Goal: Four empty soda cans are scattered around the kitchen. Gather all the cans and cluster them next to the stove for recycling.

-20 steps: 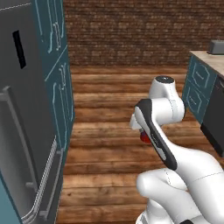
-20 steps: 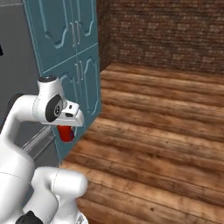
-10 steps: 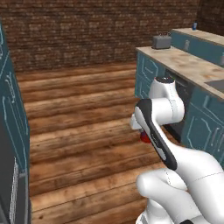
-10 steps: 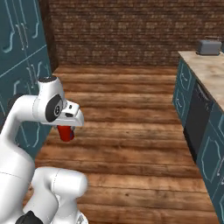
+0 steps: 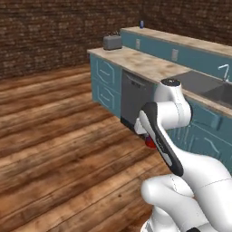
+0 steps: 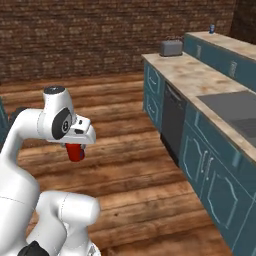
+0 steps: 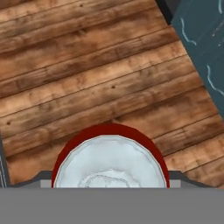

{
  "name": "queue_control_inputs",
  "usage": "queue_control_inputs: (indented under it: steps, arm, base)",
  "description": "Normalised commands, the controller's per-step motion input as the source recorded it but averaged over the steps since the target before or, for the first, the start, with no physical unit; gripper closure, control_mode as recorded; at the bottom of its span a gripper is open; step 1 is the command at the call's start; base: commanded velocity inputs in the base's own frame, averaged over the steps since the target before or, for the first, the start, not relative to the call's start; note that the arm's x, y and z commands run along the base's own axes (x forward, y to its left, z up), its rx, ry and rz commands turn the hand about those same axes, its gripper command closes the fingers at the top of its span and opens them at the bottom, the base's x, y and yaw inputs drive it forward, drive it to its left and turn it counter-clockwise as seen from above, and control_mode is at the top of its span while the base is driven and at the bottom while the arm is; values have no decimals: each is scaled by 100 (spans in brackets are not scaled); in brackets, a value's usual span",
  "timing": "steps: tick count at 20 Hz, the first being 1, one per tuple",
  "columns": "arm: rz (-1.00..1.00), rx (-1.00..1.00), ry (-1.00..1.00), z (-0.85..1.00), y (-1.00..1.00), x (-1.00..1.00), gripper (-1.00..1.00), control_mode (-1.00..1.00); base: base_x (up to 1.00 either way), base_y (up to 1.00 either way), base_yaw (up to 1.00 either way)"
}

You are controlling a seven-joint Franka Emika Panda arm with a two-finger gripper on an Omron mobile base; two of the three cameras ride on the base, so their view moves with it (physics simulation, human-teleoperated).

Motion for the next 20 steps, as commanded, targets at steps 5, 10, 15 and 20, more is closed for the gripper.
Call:
queue_control_inputs:
  steps: [5, 10, 15, 20]
  arm:
    - [0, 0, 0, 0, 0, 0, 100, 100]
    - [0, 0, 0, 0, 0, 0, 100, 100]
    - [0, 0, 0, 0, 0, 0, 100, 100]
    - [0, 0, 0, 0, 0, 0, 100, 100]
  base:
    - [0, 0, -50]
    - [0, 0, -50]
    - [0, 0, -50]
    - [0, 0, -50]
